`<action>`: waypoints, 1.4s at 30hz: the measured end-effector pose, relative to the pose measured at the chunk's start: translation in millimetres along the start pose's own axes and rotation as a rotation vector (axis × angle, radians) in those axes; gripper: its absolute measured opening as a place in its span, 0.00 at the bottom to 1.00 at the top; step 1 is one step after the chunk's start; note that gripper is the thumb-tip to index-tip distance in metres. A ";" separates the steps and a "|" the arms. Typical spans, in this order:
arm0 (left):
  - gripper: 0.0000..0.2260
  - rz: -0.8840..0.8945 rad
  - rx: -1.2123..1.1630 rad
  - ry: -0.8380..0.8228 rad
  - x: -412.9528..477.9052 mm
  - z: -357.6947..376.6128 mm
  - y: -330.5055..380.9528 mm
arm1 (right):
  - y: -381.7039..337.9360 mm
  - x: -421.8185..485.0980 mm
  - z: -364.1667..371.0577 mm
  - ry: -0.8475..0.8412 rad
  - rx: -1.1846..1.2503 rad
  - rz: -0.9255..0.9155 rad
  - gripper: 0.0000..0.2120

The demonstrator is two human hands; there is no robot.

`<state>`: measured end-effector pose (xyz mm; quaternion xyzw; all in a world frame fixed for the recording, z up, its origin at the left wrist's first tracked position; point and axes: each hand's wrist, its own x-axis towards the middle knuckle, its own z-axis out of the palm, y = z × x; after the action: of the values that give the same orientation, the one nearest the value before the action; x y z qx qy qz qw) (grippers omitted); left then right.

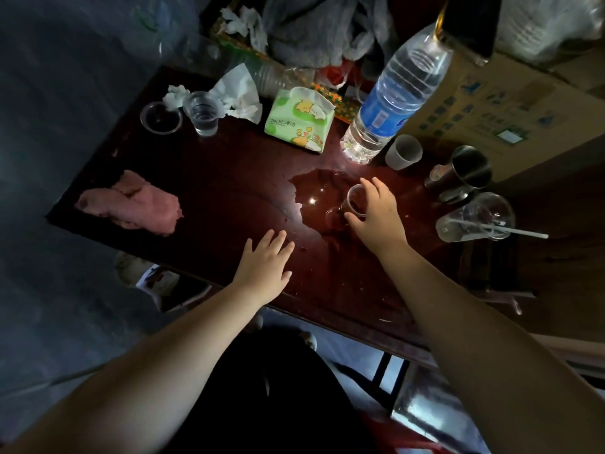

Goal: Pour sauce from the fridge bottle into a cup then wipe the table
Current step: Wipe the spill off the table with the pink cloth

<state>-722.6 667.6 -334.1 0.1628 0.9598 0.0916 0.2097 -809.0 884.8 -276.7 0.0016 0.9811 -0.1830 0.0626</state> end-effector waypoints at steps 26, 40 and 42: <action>0.28 -0.048 0.096 0.031 -2.2 2.2 20.4 | 102.5 -107.1 -56.8 0.152 0.014 0.362 0.33; 0.29 -0.041 0.171 0.024 -2.1 7.2 18.8 | 140.5 -135.6 -48.4 0.122 0.041 0.527 0.32; 0.29 -0.045 0.165 0.026 -2.0 7.7 19.1 | 141.7 -135.2 -46.5 0.118 0.038 0.531 0.32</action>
<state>-712.3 685.5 -335.6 0.1565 0.9702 0.0097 0.1850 -676.9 1036.4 -267.8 0.2708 0.9446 -0.1781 0.0510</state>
